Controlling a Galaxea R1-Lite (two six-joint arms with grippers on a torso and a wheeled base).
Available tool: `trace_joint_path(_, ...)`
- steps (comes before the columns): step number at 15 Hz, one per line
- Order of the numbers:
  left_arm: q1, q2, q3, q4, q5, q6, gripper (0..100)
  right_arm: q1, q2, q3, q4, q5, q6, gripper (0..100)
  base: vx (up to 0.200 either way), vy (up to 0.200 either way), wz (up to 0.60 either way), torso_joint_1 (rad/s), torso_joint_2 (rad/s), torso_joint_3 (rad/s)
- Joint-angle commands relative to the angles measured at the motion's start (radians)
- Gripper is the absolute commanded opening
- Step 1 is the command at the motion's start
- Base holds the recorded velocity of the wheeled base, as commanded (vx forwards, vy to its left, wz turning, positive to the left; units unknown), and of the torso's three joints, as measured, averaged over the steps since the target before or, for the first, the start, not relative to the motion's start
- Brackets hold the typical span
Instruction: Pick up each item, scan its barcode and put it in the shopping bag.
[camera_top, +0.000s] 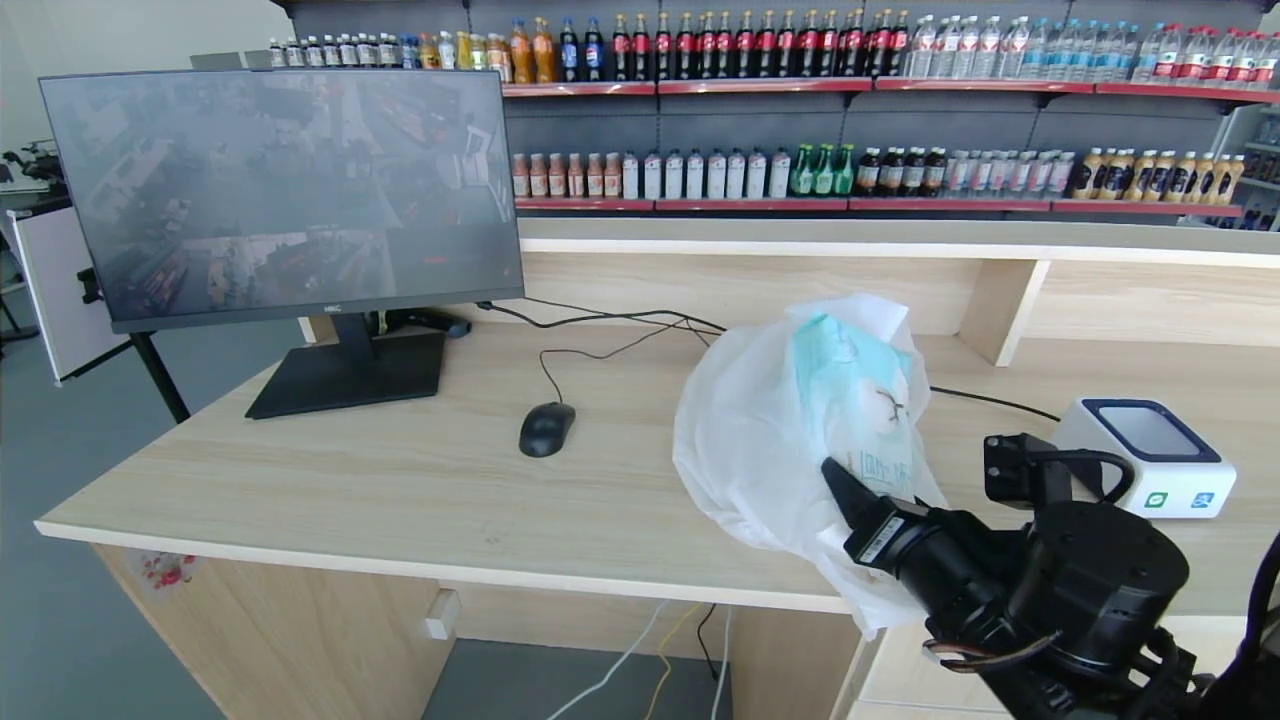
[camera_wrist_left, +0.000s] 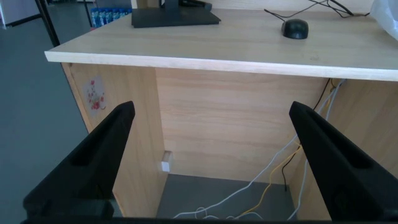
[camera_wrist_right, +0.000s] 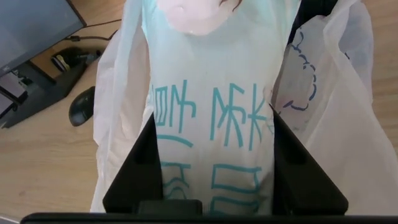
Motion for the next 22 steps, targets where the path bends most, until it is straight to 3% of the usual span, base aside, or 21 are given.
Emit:
trace_joint_path(1, 0.0, 0.0, 0.0, 0.001, 0.0, 0.0, 100, 0.011, 0.009, -0.014, -0.004, 0.002, -0.001, 100, 0.0, 0.0, 0.0, 0.0, 0.0, 0.0)
trace_joint_path(14, 0.0, 0.0, 0.0, 0.006, 0.0, -0.002, 100, 0.002, -0.113, 0.045, -0.004, -0.006, -0.052, 100, 0.0, 0.0, 0.0, 0.0, 0.0, 0.0)
trace_joint_path(22, 0.0, 0.0, 0.0, 0.006, 0.0, -0.002, 100, 0.001, -0.125, -0.009, -0.004, -0.006, -0.102, 100, 0.0, 0.0, 0.0, 0.0, 0.0, 0.0)
